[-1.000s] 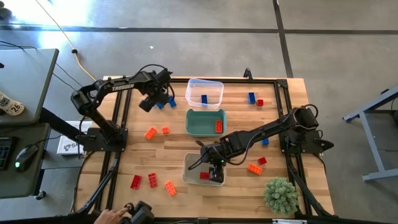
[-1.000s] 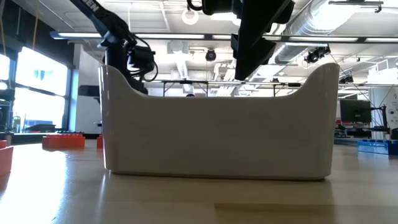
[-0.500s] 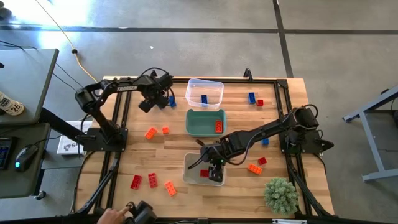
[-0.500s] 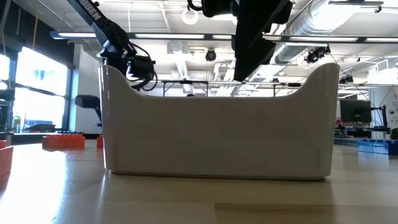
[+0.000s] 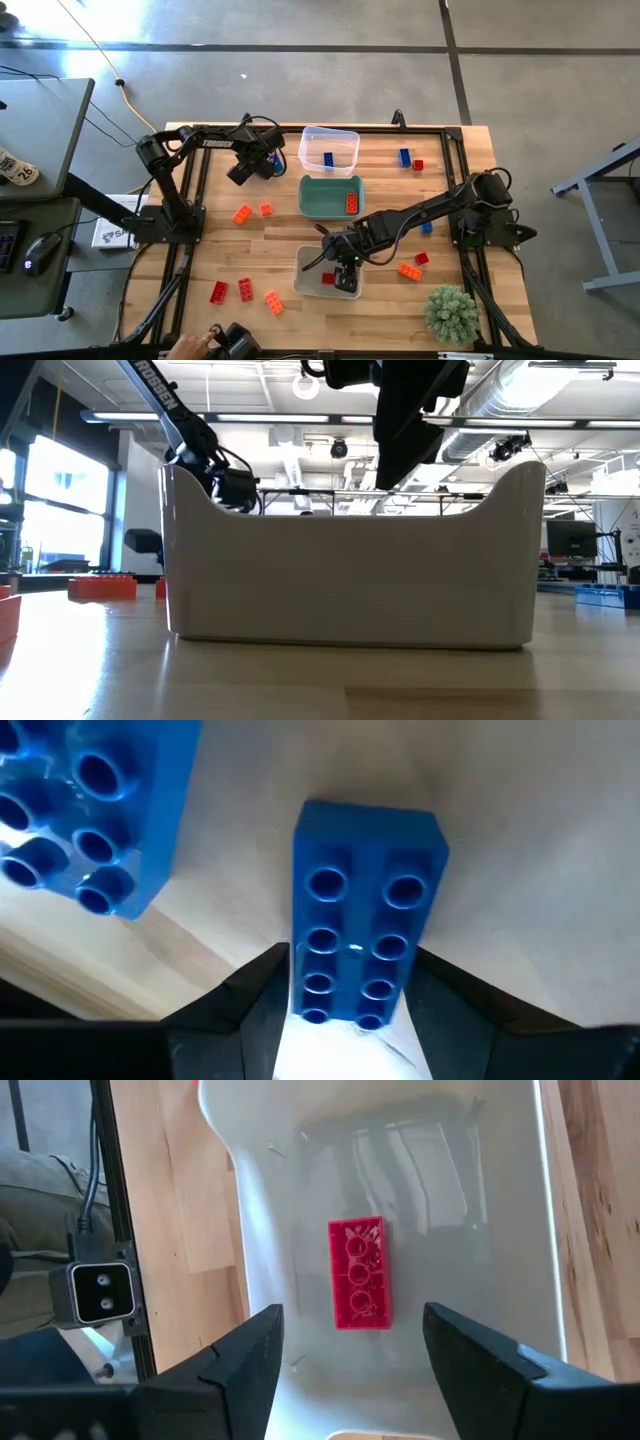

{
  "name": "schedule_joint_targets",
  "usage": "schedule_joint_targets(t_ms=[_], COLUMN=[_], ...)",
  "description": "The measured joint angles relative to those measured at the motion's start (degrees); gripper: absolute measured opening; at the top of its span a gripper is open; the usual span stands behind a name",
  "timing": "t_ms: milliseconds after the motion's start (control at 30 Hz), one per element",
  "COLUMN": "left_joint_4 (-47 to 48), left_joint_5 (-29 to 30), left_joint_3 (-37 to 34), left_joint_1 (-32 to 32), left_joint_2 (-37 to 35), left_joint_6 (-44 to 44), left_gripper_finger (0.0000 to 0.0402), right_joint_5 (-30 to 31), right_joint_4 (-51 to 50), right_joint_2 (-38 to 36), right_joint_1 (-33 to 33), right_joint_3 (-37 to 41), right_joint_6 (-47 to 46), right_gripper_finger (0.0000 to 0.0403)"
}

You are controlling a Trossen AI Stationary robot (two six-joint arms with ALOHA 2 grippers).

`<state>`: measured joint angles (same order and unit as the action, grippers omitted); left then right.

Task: Sort & place blocks by color
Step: Put the blue game piece into the transparent bin

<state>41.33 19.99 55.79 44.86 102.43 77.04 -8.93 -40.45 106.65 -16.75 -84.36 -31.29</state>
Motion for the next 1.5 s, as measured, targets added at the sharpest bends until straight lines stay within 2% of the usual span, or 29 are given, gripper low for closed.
schedule_joint_targets(t_ms=[133, 333, 533, 733, 967, 1200, 1500], left_joint_4=[-0.2, -0.2, 0.3, 0.2, 3.4, 1.9, -9.2], left_joint_5=[0.0, 1.0, 0.1, -8.2, -8.0, -8.2, -19.1], left_joint_3=[0.1, 0.1, 0.2, 3.2, 6.9, 9.4, 14.5], left_joint_1=[-0.1, -0.8, -0.8, -0.9, -0.8, -2.1, -6.1], left_joint_2=[0.3, 0.2, -0.2, -2.5, -5.9, -10.6, -11.5], left_joint_6=[-1.8, -4.8, -11.2, -21.5, -26.8, -27.7, -33.2], left_gripper_finger=[0.0173, 0.0111, 0.0111, 0.0111, 0.0111, 0.0111, 0.0111], right_joint_5=[0.0, -0.1, -1.9, -2.0, 0.0, 4.3, 14.6], right_joint_4=[0.0, 0.0, 0.0, -0.4, -3.1, -8.7, -19.5], right_joint_2=[0.0, 0.0, -0.1, -1.6, -5.5, -10.2, -13.9], right_joint_1=[0.0, 0.5, 1.9, 2.9, 5.1, 6.0, 5.5], right_joint_3=[0.0, 0.0, 0.0, -0.1, -0.1, -0.1, -0.1], right_joint_6=[-0.4, -1.3, -3.5, -3.4, -4.6, -8.9, -19.0], right_gripper_finger=[0.0228, 0.0228, 0.0228, 0.0228, 0.0228, 0.0228, 0.0228])
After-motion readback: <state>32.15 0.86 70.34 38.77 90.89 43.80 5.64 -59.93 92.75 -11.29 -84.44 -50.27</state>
